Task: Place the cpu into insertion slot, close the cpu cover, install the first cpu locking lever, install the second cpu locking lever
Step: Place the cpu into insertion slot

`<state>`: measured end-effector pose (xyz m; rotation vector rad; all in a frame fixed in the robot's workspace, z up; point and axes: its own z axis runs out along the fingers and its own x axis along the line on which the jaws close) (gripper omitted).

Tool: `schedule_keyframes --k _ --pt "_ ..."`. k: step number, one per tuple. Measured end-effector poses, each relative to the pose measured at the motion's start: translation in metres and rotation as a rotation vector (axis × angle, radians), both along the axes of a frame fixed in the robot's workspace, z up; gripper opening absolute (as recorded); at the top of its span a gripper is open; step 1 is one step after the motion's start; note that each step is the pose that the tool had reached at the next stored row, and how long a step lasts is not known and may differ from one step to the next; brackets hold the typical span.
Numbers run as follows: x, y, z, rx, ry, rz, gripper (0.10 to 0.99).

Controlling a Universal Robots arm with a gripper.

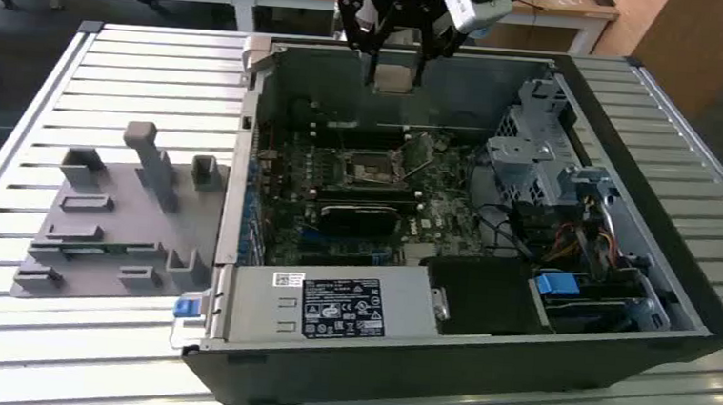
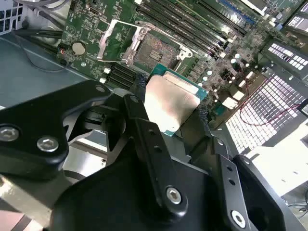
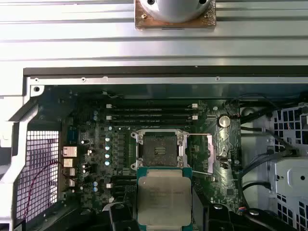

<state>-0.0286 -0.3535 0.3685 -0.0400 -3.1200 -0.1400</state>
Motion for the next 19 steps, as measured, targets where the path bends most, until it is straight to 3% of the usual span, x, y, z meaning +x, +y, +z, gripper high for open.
schedule_keyframes --k 11,19 --pt "0.0 0.0 0.0 0.0 -0.0001 -0.007 0.537" --pt "0.0 0.0004 -0.0004 0.0 0.0 -0.08 0.537"
